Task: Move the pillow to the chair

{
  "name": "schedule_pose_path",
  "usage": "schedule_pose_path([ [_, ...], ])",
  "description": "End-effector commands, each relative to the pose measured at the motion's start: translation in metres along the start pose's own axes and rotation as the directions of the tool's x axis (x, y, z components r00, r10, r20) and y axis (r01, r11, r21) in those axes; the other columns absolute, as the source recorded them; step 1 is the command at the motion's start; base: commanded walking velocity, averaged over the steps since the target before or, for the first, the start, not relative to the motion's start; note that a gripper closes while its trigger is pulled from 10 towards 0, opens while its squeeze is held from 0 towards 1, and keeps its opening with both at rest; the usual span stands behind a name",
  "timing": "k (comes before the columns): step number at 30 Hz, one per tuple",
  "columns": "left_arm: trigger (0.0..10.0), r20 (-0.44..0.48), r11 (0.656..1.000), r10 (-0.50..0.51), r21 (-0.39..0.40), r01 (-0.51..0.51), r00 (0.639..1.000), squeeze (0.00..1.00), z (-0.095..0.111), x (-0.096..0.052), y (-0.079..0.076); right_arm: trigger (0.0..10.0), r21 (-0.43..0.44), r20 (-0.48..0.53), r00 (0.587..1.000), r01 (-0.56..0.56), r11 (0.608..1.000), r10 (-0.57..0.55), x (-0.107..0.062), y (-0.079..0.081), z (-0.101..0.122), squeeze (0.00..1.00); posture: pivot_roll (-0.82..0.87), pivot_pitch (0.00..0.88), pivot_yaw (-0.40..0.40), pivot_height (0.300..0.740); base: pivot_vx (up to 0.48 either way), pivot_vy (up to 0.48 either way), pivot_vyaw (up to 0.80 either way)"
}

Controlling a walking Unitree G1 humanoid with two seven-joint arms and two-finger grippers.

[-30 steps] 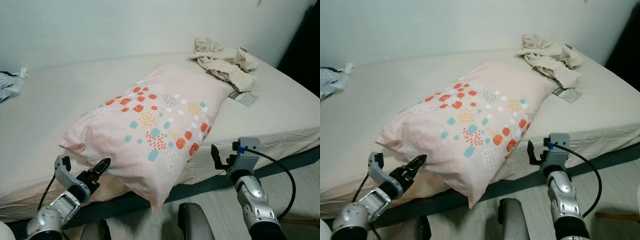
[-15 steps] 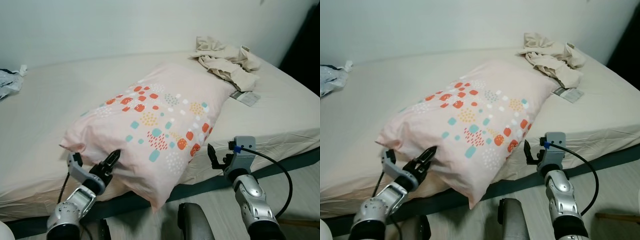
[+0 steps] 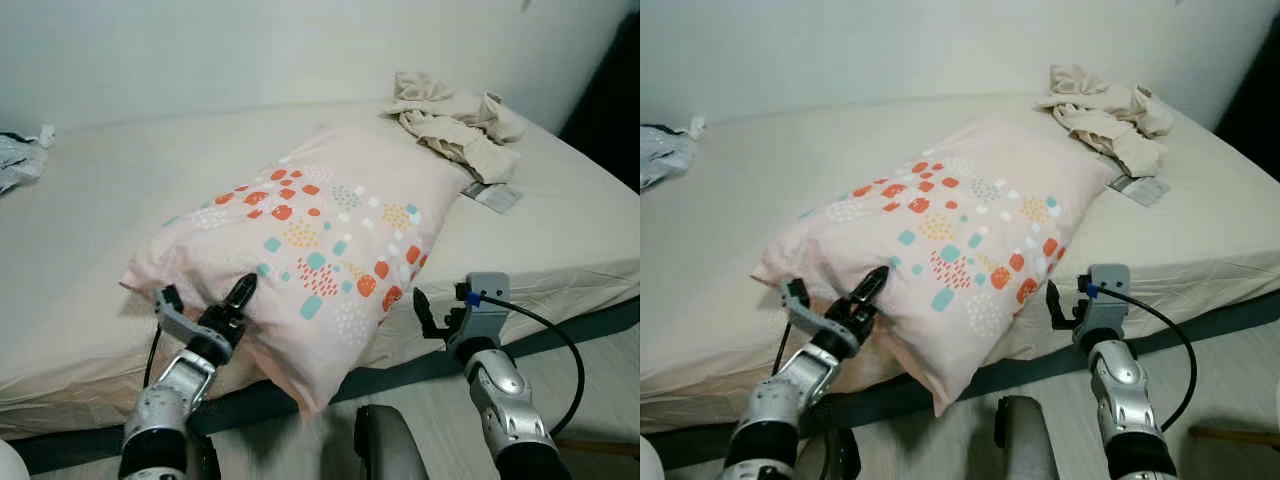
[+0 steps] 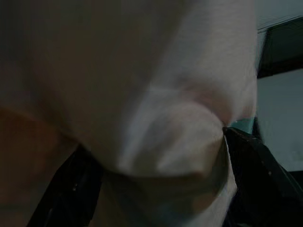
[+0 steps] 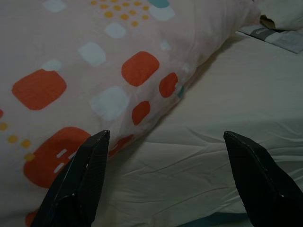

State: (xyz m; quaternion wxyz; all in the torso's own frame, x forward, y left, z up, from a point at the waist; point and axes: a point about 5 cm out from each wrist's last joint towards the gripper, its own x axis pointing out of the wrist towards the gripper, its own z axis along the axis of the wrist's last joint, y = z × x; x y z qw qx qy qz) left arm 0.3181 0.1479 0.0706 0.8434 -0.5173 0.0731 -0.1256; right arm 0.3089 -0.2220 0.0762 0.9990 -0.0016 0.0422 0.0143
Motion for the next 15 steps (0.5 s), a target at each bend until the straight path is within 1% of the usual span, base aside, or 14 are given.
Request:
schedule_pose_path([
  [1,10.0,-0.021,0.999,0.016,0.048,-0.015,1.0,1.0,-0.005,0.008,-0.005,10.0,-0.003,-0.018,1.0,-0.005,1.0,0.005,-0.002,0.0,-0.003,0.0,-0.1,0.128,-0.062,0.561,0.0,0.0,0.0],
  [2,10.0,-0.038,0.996,0.028,0.082,-0.025,0.999,1.0,-0.007,0.013,-0.007,10.0,-0.003,-0.017,1.0,-0.007,1.0,0.007,-0.001,0.001,-0.003,0.0,-0.1,0.127,-0.064,0.561,0.0,0.0,0.0],
  [3,10.0,-0.038,0.996,0.028,0.082,-0.025,0.999,1.0,-0.007,0.013,-0.007,10.0,-0.003,-0.017,1.0,-0.007,1.0,0.007,-0.001,0.001,-0.003,0.0,-0.1,0.127,-0.064,0.561,0.0,0.0,0.0],
  [4,10.0,-0.051,0.994,0.034,0.104,-0.029,0.998,0.96,-0.01,0.017,-0.008,10.0,-0.003,-0.016,1.0,-0.009,1.0,0.009,-0.001,0.002,-0.002,0.0,-0.1,0.127,-0.065,0.561,0.0,0.0,0.0],
  [5,10.0,-0.058,0.992,0.042,0.119,-0.035,0.997,0.86,-0.011,0.022,-0.01,10.0,-0.003,-0.014,1.0,-0.013,1.0,0.012,0.0,0.003,-0.002,0.0,-0.1,0.125,-0.065,0.561,0.0,0.0,0.0],
  [6,10.0,-0.058,0.992,0.042,0.119,-0.035,0.997,0.86,-0.011,0.022,-0.01,10.0,-0.003,-0.014,1.0,-0.013,1.0,0.012,0.0,0.003,-0.002,0.0,-0.1,0.125,-0.065,0.561,0.0,0.0,0.0],
  [7,10.0,-0.058,0.992,0.042,0.119,-0.035,0.997,0.77,-0.011,0.026,-0.013,10.0,-0.003,-0.013,1.0,-0.015,1.0,0.015,0.001,0.004,-0.001,0.0,-0.11,0.124,-0.064,0.561,0.0,0.0,0.0],
  [8,10.0,-0.058,0.993,0.041,0.115,-0.034,0.997,0.17,-0.012,0.03,-0.017,10.0,-0.002,-0.011,1.0,-0.018,1.0,0.018,0.002,0.005,0.0,0.0,-0.11,0.122,-0.063,0.561,0.0,0.0,0.0],
  [9,10.0,-0.054,0.994,0.028,0.106,-0.022,0.998,0.0,-0.013,0.034,-0.022,10.0,-0.001,-0.009,1.0,-0.02,1.0,0.02,0.002,0.006,0.0,0.0,-0.11,0.12,-0.062,0.561,0.0,0.0,0.0],
  [10,10.0,-0.054,0.994,0.028,0.106,-0.022,0.998,0.0,-0.013,0.034,-0.022,10.0,-0.001,-0.009,1.0,-0.02,1.0,0.02,0.002,0.006,0.0,0.0,-0.11,0.12,-0.062,0.561,0.0,0.0,0.0],
  [11,10.0,-0.053,0.996,0.005,0.095,0.0,0.999,0.0,-0.017,0.039,-0.03,10.0,0.001,-0.007,1.0,-0.021,1.0,0.021,0.003,0.006,0.0,0.0,-0.11,0.117,-0.062,0.561,0.0,0.0,0.0],
  [12,10.0,-0.053,0.996,0.005,0.095,0.0,0.999,0.0,-0.017,0.039,-0.03,10.0,0.001,-0.007,1.0,-0.021,1.0,0.021,0.003,0.006,0.0,0.0,-0.11,0.117,-0.062,0.561,0.0,0.0,0.0],
  [14,10.0,-0.053,0.996,-0.022,0.087,0.026,0.998,0.0,-0.023,0.043,-0.038,10.0,0.002,-0.007,1.0,-0.022,1.0,0.022,0.003,0.008,0.0,0.0,-0.11,0.114,-0.063,0.561,0.0,0.0,0.0],
  [15,10.0,-0.053,0.996,-0.022,0.087,0.026,0.998,0.0,-0.023,0.043,-0.038,10.0,0.002,-0.007,1.0,-0.022,1.0,0.022,0.003,0.008,0.0,0.0,-0.11,0.114,-0.063,0.561,0.0,0.0,0.0],
])
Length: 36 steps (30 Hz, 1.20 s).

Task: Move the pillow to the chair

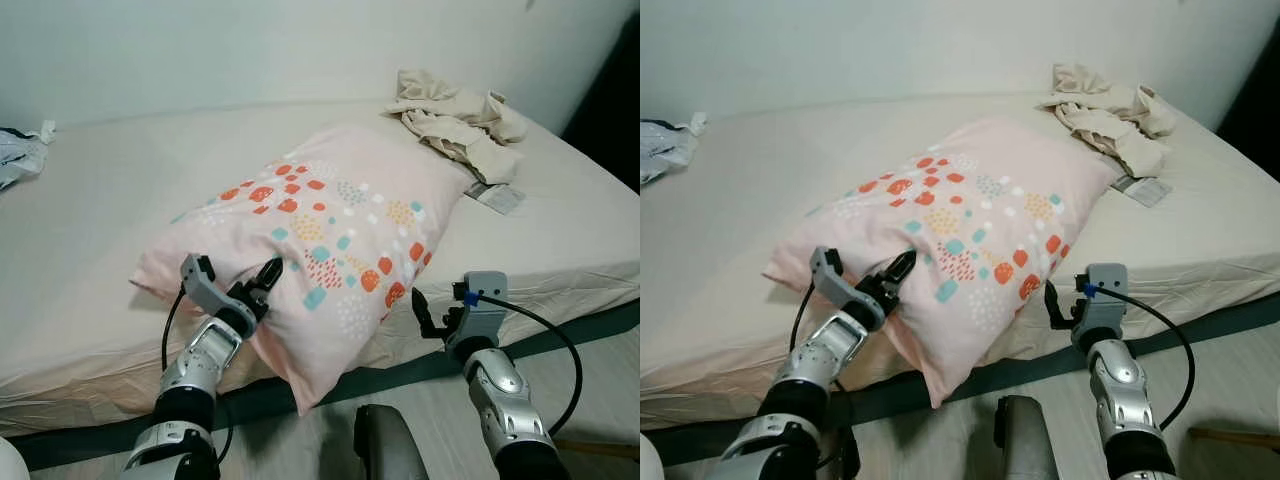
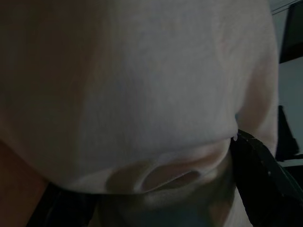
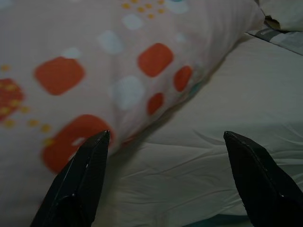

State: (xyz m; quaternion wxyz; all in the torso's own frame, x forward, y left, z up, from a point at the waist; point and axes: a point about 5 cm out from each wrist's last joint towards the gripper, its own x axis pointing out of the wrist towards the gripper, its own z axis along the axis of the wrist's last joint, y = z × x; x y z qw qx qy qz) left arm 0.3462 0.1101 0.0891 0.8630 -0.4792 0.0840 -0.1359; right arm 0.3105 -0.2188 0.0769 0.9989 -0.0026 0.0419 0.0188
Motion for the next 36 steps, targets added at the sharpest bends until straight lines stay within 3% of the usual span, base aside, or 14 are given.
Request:
schedule_pose_path([
  [1,10.0,-0.018,0.999,-0.045,0.002,0.045,0.999,0.0,-0.007,0.008,-0.014,10.0,0.007,-0.008,1.0,-0.016,1.0,0.016,0.001,0.006,-0.001,0.0,-0.1,0.114,-0.063,0.561,0.0,0.0,0.0],
  [2,5.6,-0.041,0.999,-0.047,0.005,0.047,0.998,0.0,-0.01,0.009,-0.015,10.0,0.007,-0.008,1.0,-0.017,1.0,0.017,0.002,0.007,-0.001,0.0,-0.1,0.113,-0.065,0.561,0.0,0.0,0.0],
  [5,5.6,-0.069,0.999,-0.045,0.011,0.046,0.997,0.0,-0.014,0.01,-0.015,10.0,0.008,-0.009,1.0,-0.019,1.0,0.019,0.002,0.008,-0.001,0.0,-0.1,0.113,-0.065,0.561,0.0,0.0,0.0],
  [6,0.0,-0.101,0.998,-0.039,0.045,0.044,0.994,0.0,-0.017,0.01,-0.015,10.0,0.009,-0.009,1.0,-0.02,1.0,0.02,0.002,0.008,-0.001,0.0,-0.1,0.114,-0.065,0.561,0.0,0.0,0.0],
  [21,0.0,-0.295,0.891,0.112,0.453,0.035,0.949,0.0,-0.011,-0.004,0.015,10.0,0.013,-0.009,1.0,-0.015,1.0,0.016,0.005,0.009,0.0,0.0,-0.09,0.11,-0.06,0.561,0.0,0.0,0.0],
  [24,0.0,-0.305,0.742,0.219,0.668,0.045,0.927,0.0,0.011,-0.009,0.029,10.0,0.016,-0.009,1.0,-0.01,1.0,0.01,0.005,0.009,-0.001,0.0,-0.09,0.109,-0.056,0.561,0.0,0.0,0.0],
  [25,0.0,-0.305,0.742,0.219,0.668,0.045,0.927,0.0,0.011,-0.009,0.029,10.0,0.016,-0.009,1.0,-0.01,1.0,0.01,0.005,0.009,-0.001,0.0,-0.09,0.109,-0.056,0.561,0.0,0.0,0.0],
  [26,0.0,-0.282,0.655,0.286,0.756,0.028,0.916,0.0,0.03,-0.012,0.037,10.0,0.017,-0.009,1.0,-0.007,1.0,0.007,0.004,0.008,-0.002,0.0,-0.09,0.109,-0.052,0.561,0.0,0.0,0.0],
  [28,0.0,-0.271,0.622,0.31,0.783,0.021,0.911,0.0,0.036,-0.013,0.039,10.0,0.017,-0.01,1.0,-0.006,1.0,0.006,0.004,0.008,-0.002,0.0,-0.09,0.109,-0.052,0.561,0.0,0.0,0.0],
  [30,0.0,-0.222,0.472,0.386,0.881,0.015,0.895,0.0,0.064,-0.017,0.045,10.0,0.02,-0.01,1.0,0.001,1.0,-0.001,0.003,0.007,-0.003,0.0,-0.09,0.11,-0.047,0.561,0.0,0.0,0.0],
  [31,0.0,-0.222,0.472,0.386,0.881,0.015,0.895,0.0,0.064,-0.017,0.045,10.0,0.02,-0.01,1.0,0.001,1.0,-0.001,0.003,0.007,-0.003,0.0,-0.09,0.11,-0.047,0.561,0.0,0.0,0.0],
  [33,0.0,-0.175,0.321,0.446,0.947,0.026,0.878,0.0,0.092,-0.023,0.049,10.0,0.022,-0.01,1.0,0.006,1.0,-0.006,0.002,0.006,-0.004,0.0,-0.09,0.11,-0.045,0.561,0.0,0.0,0.0],
  [34,0.0,-0.175,0.321,0.446,0.947,0.026,0.878,0.0,0.092,-0.023,0.049,10.0,0.022,-0.01,1.0,0.006,1.0,-0.006,0.002,0.006,-0.004,0.0,-0.09,0.11,-0.045,0.561,0.0,0.0,0.0],
  [36,0.0,-0.135,0.191,0.496,0.981,0.043,0.858,0.0,0.119,-0.03,0.051,10.0,0.023,-0.009,1.0,0.007,1.0,-0.007,0.002,0.007,-0.004,0.0,-0.08,0.108,-0.044,0.561,0.0,0.0,0.0],
])
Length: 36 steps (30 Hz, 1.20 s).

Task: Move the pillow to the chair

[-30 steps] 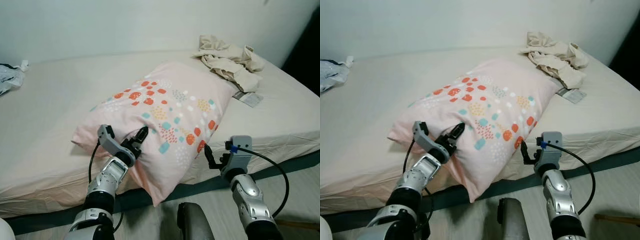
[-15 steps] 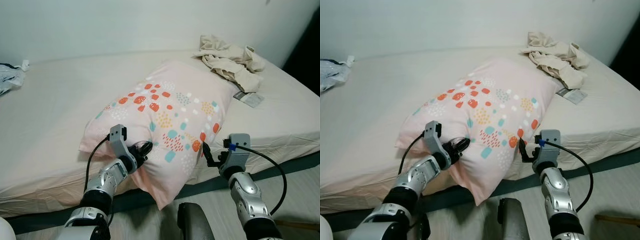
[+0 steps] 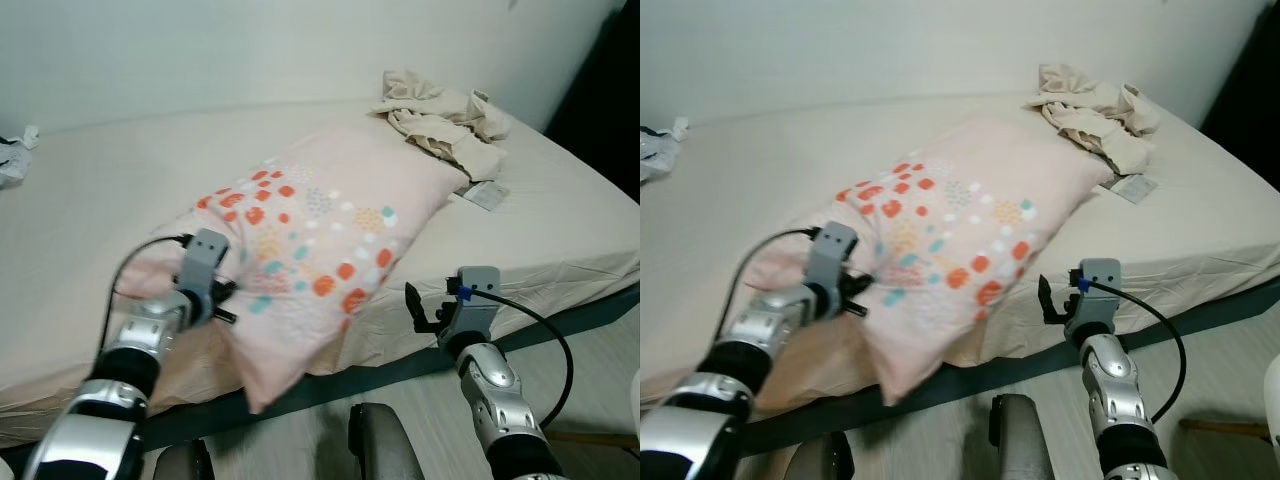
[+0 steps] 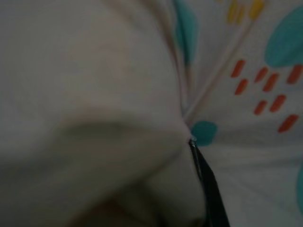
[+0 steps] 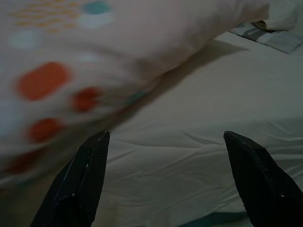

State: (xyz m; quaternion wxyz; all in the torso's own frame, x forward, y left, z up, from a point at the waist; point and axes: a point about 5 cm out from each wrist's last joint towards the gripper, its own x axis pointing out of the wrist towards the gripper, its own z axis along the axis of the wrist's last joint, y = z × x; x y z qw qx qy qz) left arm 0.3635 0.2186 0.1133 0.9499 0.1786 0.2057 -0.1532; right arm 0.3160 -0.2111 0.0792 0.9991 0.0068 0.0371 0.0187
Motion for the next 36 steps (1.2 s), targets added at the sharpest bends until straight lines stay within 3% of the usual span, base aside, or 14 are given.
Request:
schedule_pose_path([
  [1,0.0,-0.092,0.997,0.057,0.065,-0.051,0.994,0.0,-0.015,-0.008,0.017,10.0,0.004,-0.019,1.0,0.008,1.0,-0.008,-0.004,0.0,-0.007,0.0,-0.08,0.108,-0.044,0.561,0.0,0.0,0.0],
  [5,0.0,-0.156,0.927,0.203,0.35,-0.138,0.967,0.0,-0.013,-0.027,0.058,10.0,0.007,-0.019,1.0,0.009,1.0,-0.009,-0.004,0.0,-0.007,0.0,-0.08,0.109,-0.045,0.561,0.0,0.0,0.0],
  [7,0.0,-0.138,0.797,0.358,0.56,-0.225,0.924,0.0,0.001,-0.043,0.089,10.0,0.007,-0.018,1.0,0.007,1.0,-0.007,-0.003,0.0,-0.007,0.0,-0.08,0.111,-0.048,0.561,0.0,0.0,0.0],
  [9,0.0,-0.138,0.797,0.358,0.56,-0.225,0.924,0.0,0.001,-0.043,0.089,10.0,0.007,-0.018,1.0,0.007,1.0,-0.007,-0.003,0.0,-0.007,0.0,-0.08,0.111,-0.048,0.561,0.0,0.0,0.0],
  [11,0.0,-0.072,0.696,0.464,0.647,-0.312,0.883,0.0,0.014,-0.053,0.106,10.0,0.006,-0.022,1.0,0.006,1.0,-0.006,-0.003,-0.001,-0.007,0.0,-0.08,0.111,-0.049,0.561,0.0,0.0,0.0],
  [16,0.0,-0.021,0.609,0.535,0.703,-0.368,0.845,0.0,0.022,-0.059,0.116,10.0,0.006,-0.023,1.0,0.007,1.0,-0.007,-0.003,-0.001,-0.007,0.0,-0.08,0.113,-0.048,0.561,0.0,0.0,0.0],
  [19,0.0,-0.031,0.663,0.484,0.665,-0.343,0.875,0.0,0.019,-0.053,0.108,10.0,0.007,-0.023,1.0,0.008,1.0,-0.008,-0.003,-0.001,-0.007,0.0,-0.08,0.115,-0.05,0.561,0.0,0.0,0.0],
  [23,0.0,-0.034,0.856,0.275,0.464,-0.228,0.961,0.0,0.006,-0.031,0.071,10.0,0.009,-0.048,0.999,0.009,1.0,-0.009,-0.002,-0.002,-0.011,0.0,-0.08,0.121,-0.048,0.561,0.0,0.0,0.0],
  [24,0.0,-0.034,0.856,0.275,0.464,-0.228,0.961,0.0,0.006,-0.031,0.071,10.0,0.009,-0.048,0.999,0.009,1.0,-0.009,-0.002,-0.002,-0.011,0.0,-0.08,0.121,-0.048,0.561,0.0,0.0,0.0],
  [25,0.0,-0.025,0.893,0.227,0.405,-0.198,0.974,0.0,0.003,-0.026,0.06,10.0,0.002,-0.054,0.999,0.006,1.0,-0.006,0.0,-0.002,-0.01,0.0,-0.08,0.123,-0.045,0.561,0.0,0.0,0.0],
  [26,0.0,0.036,0.978,0.122,0.165,-0.126,0.992,0.0,0.004,-0.011,0.033,10.0,-0.02,-0.071,0.997,0.014,1.0,-0.015,0.009,-0.01,-0.005,0.0,-0.08,0.139,-0.032,0.561,0.0,0.0,0.0],
  [32,0.0,0.113,0.996,0.049,-0.085,-0.039,0.992,0.0,0.004,-0.001,0.003,10.0,0.014,-0.088,0.993,0.081,0.997,-0.079,0.023,-0.033,0.012,0.02,-0.07,0.162,-0.018,0.561,0.0,0.0,0.0],
  [33,0.0,0.126,0.994,0.04,-0.108,-0.026,0.991,0.0,0.001,0.0,-0.004,10.0,0.064,-0.085,0.991,0.106,0.992,-0.1,0.027,-0.041,0.021,1.0,-0.06,0.186,-0.013,0.561,0.0,0.0,0.0],
  [36,0.0,0.156,0.991,0.047,-0.129,-0.027,0.987,0.0,-0.004,0.0,-0.011,10.0,0.167,-0.078,0.989,0.137,0.976,-0.125,0.034,-0.052,0.035,1.0,-0.05,0.208,-0.014,0.561,0.0,0.0,0.0],
])
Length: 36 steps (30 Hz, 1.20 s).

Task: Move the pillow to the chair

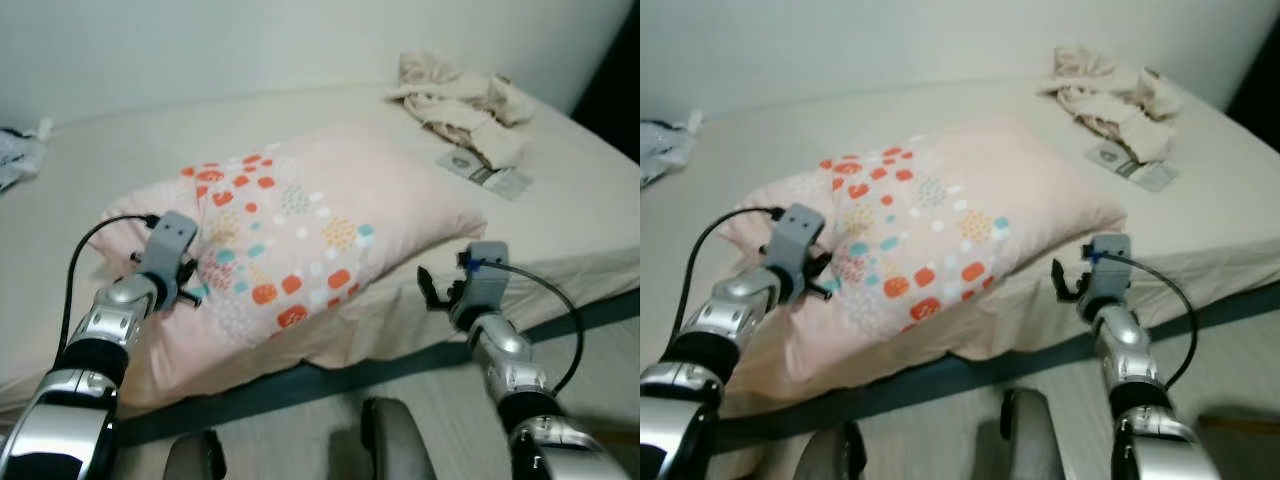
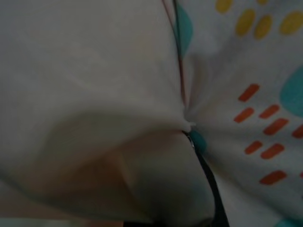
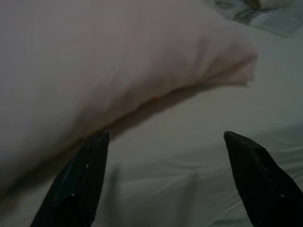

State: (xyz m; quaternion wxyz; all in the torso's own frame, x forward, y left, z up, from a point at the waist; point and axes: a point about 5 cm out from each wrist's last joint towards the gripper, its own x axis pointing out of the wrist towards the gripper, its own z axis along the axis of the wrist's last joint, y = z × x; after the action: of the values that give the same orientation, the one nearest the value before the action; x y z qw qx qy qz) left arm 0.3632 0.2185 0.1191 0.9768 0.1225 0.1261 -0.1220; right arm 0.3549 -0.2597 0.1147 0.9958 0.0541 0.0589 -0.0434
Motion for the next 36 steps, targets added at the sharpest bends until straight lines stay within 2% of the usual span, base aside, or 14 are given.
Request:
schedule_pose_path([
  [1,0.0,-0.001,0.999,-0.03,-0.039,0.03,1.0,0.0,-0.013,-0.002,-0.013,10.0,0.101,-0.026,1.0,0.017,0.995,-0.014,0.003,-0.004,0.001,1.0,-0.04,0.216,-0.015,0.561,0.0,0.0,0.0],
  [7,0.0,0.03,0.999,0.017,-0.032,-0.016,0.999,0.0,-0.019,-0.011,-0.009,10.0,0.274,0.009,1.0,0.007,0.962,-0.009,0.008,-0.004,0.012,1.0,0.0,0.25,-0.023,0.561,0.0,0.0,0.0],
  [10,0.0,0.044,0.998,0.049,-0.034,-0.048,0.998,0.0,-0.021,-0.019,-0.004,10.0,0.413,0.051,0.999,-0.013,0.911,-0.008,0.01,-0.005,0.016,1.0,0.03,0.261,-0.024,0.561,0.0,0.0,0.0],
  [11,0.0,0.044,0.998,0.049,-0.034,-0.048,0.998,0.0,-0.021,-0.019,-0.004,10.0,0.413,0.051,0.999,-0.013,0.911,-0.008,0.01,-0.005,0.016,1.0,0.03,0.261,-0.024,0.561,0.0,0.0,0.0],
  [13,0.0,0.052,0.998,0.068,-0.02,-0.067,0.996,0.0,-0.022,-0.024,-0.001,10.0,0.5,0.065,0.998,-0.033,0.865,0.001,0.011,-0.004,0.018,1.0,0.03,0.264,-0.024,0.561,0.0,0.0,0.0],
  [20,0.0,0.098,0.994,0.102,0.035,-0.106,0.99,0.0,-0.015,-0.029,-0.001,10.0,0.596,0.064,0.996,-0.084,0.798,0.057,0.017,0.011,0.021,1.0,0.06,0.273,-0.021,0.561,0.0,0.0,0.0],
  [23,0.0,0.103,0.994,0.102,0.037,-0.106,0.989,0.0,-0.013,-0.029,-0.001,10.0,0.605,0.064,0.996,-0.094,0.791,0.069,0.018,0.015,0.022,1.0,0.06,0.279,-0.015,0.561,0.0,0.0,0.0],
  [24,0.0,0.108,0.995,0.088,0.036,-0.093,0.99,0.0,-0.011,-0.029,-0.004,10.0,0.6,0.068,0.991,-0.134,0.789,0.117,0.02,0.025,0.023,0.87,0.06,0.281,-0.011,0.561,0.0,0.0,0.0],
  [25,0.0,0.104,0.997,0.055,0.039,-0.059,0.993,0.0,-0.011,-0.028,-0.009,10.0,0.57,0.056,0.982,-0.179,0.802,0.18,0.023,0.04,0.023,0.15,0.07,0.287,-0.009,0.561,0.0,0.0,0.0],
  [26,0.0,0.104,0.997,0.055,0.039,-0.059,0.993,0.0,-0.011,-0.028,-0.009,10.0,0.57,0.056,0.982,-0.179,0.802,0.18,0.023,0.04,0.023,0.15,0.07,0.287,-0.009,0.561,0.0,0.0,0.0],
  [27,0.0,0.093,0.999,0.013,0.045,-0.017,0.996,0.0,-0.012,-0.028,-0.015,10.0,0.54,0.038,0.972,-0.214,0.814,0.231,0.024,0.052,0.021,0.0,0.07,0.289,-0.008,0.561,0.0,0.0,0.0],
  [29,0.0,0.075,0.996,-0.055,0.078,0.05,0.996,0.0,-0.014,-0.029,-0.025,10.0,0.494,-0.02,0.969,-0.203,0.846,0.245,0.026,0.068,0.017,0.0,0.08,0.295,-0.006,0.561,0.0,0.0,0.0],
  [31,0.0,0.07,0.994,-0.069,0.084,0.063,0.995,0.0,-0.014,-0.029,-0.027,10.0,0.489,-0.044,0.971,-0.183,0.853,0.233,0.026,0.071,0.015,0.0,0.08,0.298,-0.004,0.561,0.0,0.0,0.0],
  [36,0.0,0.068,0.994,-0.07,0.086,0.064,0.995,0.0,-0.014,-0.03,-0.028,10.0,0.502,-0.043,0.96,-0.218,0.837,0.276,0.028,0.087,0.016,0.0,0.08,0.304,-0.004,0.561,0.0,0.0,0.0],
])
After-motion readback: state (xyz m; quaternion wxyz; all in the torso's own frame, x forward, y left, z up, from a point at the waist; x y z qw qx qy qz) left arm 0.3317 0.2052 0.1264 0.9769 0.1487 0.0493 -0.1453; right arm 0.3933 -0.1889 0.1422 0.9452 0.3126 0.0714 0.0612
